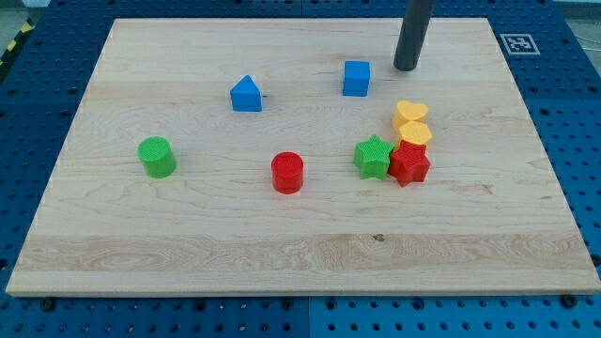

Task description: Move the blue cube downwards

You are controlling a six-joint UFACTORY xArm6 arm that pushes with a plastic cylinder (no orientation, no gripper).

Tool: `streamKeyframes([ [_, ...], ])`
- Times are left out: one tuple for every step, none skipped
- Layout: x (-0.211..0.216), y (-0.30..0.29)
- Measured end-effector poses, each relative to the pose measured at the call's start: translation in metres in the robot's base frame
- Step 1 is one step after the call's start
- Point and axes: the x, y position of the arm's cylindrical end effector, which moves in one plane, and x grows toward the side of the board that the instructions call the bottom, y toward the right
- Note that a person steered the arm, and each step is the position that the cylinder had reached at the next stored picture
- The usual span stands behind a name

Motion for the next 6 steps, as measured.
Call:
streamKeyframes([
  [0.0, -0.016],
  [0.0, -0.036],
  [0.0, -0.06],
  [0.007, -0.062],
  [0.018, -0.06],
  [0.023, -0.059],
])
